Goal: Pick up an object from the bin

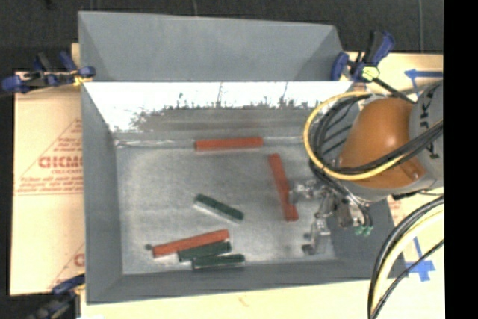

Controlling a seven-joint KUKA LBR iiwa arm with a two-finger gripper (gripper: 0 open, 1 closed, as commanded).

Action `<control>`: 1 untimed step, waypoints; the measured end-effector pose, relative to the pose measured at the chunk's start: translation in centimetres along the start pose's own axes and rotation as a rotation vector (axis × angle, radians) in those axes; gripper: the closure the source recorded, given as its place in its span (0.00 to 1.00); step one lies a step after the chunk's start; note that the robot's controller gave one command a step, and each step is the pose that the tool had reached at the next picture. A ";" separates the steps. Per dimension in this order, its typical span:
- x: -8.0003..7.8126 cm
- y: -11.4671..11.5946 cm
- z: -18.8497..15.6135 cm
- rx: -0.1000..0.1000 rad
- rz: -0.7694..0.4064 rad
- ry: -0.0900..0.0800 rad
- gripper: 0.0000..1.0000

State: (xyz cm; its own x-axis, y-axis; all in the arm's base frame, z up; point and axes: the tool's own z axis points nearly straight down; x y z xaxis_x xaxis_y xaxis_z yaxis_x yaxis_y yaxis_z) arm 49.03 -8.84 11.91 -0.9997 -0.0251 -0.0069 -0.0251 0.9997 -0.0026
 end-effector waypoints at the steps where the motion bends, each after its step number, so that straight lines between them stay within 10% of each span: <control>1: 0.1 1.1 1.1 -0.002 -0.006 0.005 0.00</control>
Offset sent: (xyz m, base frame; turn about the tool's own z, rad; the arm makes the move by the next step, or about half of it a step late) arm -0.0024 -0.0429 -0.0042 -0.4023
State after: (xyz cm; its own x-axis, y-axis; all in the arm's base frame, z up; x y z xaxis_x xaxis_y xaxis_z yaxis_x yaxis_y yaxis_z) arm 48.90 -7.75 10.76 -0.9995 -0.0308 -0.0023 -0.0308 0.9995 -0.0008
